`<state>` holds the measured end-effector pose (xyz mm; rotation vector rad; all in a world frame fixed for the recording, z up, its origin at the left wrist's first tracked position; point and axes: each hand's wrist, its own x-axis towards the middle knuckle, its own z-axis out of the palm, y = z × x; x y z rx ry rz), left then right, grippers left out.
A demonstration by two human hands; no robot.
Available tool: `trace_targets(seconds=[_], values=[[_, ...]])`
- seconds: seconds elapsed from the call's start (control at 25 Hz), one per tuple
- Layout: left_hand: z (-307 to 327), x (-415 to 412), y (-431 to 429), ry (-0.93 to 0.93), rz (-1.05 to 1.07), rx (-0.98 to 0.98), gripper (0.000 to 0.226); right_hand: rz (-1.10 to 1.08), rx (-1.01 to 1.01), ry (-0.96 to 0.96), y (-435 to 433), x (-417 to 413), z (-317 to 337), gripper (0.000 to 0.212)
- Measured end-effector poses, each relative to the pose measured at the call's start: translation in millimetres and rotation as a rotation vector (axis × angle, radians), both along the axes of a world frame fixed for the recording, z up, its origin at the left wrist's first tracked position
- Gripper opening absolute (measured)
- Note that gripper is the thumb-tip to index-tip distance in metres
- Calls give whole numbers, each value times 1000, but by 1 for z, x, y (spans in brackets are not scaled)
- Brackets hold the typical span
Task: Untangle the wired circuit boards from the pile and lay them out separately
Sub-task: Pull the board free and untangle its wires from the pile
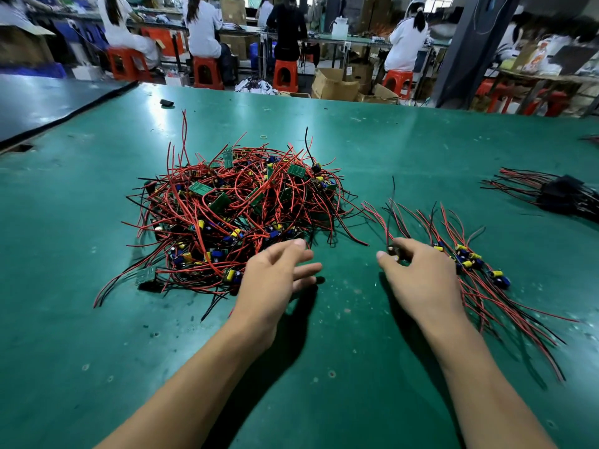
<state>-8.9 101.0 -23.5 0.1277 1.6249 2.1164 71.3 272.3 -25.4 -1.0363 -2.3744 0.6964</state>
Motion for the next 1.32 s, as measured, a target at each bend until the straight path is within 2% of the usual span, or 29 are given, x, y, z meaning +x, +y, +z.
trace_targets(seconds=[0.04,0.08,0.2,0.28,0.36,0.48,0.6,0.72,0.84,0.96,1.08,1.24,1.32], values=[[0,-3,-2,-44,55,52,22,-32,91,-50,2,2,0,46],[1,-5,-2,-81,90,104,23,-20,142,-21,1,3,-1,48],[3,-6,1,-134,144,174,28,203,20,134,-17,-6,-5,36],[3,-8,2,-167,166,183,35,289,-59,68,-25,-11,-11,32],[1,-10,0,-183,161,160,36,236,-43,32,-20,-12,-17,35],[-2,-7,-1,-124,162,99,20,126,-25,-5,-9,-9,-18,40],[0,-2,0,-49,204,104,8,154,-13,50,-14,-12,-22,32],[1,-2,-1,1,233,144,25,224,-88,182,-30,-16,-24,19],[-1,-3,0,30,222,158,48,280,-111,206,-37,-18,-24,12],[-4,-8,-2,59,145,51,66,305,-118,200,-38,-18,-24,12],[-5,-12,-5,96,104,-57,59,305,-133,208,-36,-17,-24,12],[-8,-6,-3,91,84,-148,21,305,-155,215,-36,-17,-25,10],[-8,-5,-2,98,91,-132,29,302,-166,223,-35,-18,-25,10]])
